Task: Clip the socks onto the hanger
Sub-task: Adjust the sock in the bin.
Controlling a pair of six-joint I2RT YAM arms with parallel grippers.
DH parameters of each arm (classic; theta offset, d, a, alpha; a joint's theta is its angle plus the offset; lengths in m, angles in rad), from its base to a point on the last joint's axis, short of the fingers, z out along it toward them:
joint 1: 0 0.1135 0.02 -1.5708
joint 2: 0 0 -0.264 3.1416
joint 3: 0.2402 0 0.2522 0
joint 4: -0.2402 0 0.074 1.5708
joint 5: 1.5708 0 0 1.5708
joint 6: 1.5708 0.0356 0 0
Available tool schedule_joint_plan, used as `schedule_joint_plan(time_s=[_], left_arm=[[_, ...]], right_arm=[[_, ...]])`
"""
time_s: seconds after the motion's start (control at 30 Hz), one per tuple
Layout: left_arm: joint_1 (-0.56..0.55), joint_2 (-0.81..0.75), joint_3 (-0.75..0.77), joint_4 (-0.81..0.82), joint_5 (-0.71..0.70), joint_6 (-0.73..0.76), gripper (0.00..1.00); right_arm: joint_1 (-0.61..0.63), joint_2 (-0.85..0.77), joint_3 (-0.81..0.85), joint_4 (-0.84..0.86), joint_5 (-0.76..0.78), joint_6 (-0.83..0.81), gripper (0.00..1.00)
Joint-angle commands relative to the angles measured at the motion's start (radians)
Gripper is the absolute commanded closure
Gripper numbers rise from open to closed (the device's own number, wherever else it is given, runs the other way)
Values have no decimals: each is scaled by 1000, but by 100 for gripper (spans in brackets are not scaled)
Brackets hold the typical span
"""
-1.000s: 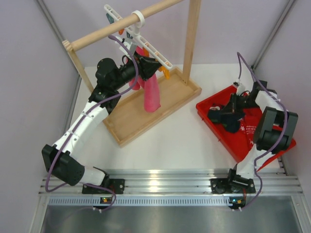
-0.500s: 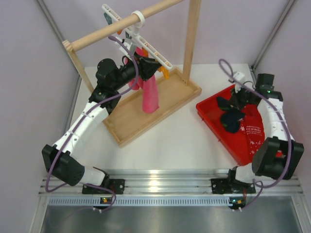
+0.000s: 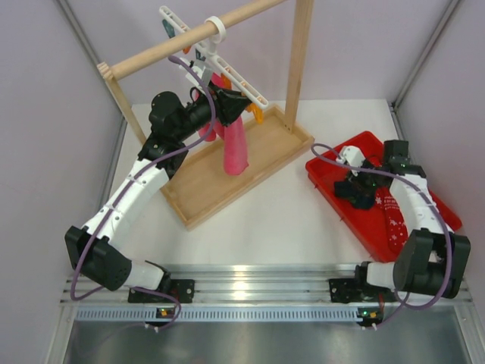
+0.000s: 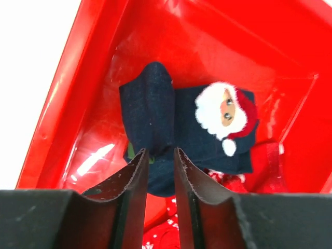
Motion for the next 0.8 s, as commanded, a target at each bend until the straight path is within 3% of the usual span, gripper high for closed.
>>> schedule_joint_plan(time_s=[0.0, 0.1, 0.17, 0.27, 0.47, 0.57, 0.77], left_arm=[[-3, -17, -12, -20, 25, -6, 100], [-3, -20, -13, -20, 27, 1, 100], [-3, -22, -15, -20, 25, 2, 100], [-3, -19, -17, -20, 28, 4, 100], [-3, -22, -20, -20, 22, 1, 100], [-3, -22, -24, -20, 24, 2, 100], [-3, -22, -24, -20, 24, 5, 100]], right_arm=[[-31, 13, 124, -60, -72, 13, 73], [-114, 134, 235, -235, -171, 41, 73], [-148, 244, 347, -351, -218, 111, 67], [-162, 359, 436, -399, -244, 251, 61], [-168, 397, 421, -401, -322, 389, 42], [-169, 388, 389, -347, -316, 467, 40], [-218, 372, 376, -34, -192, 681, 46]])
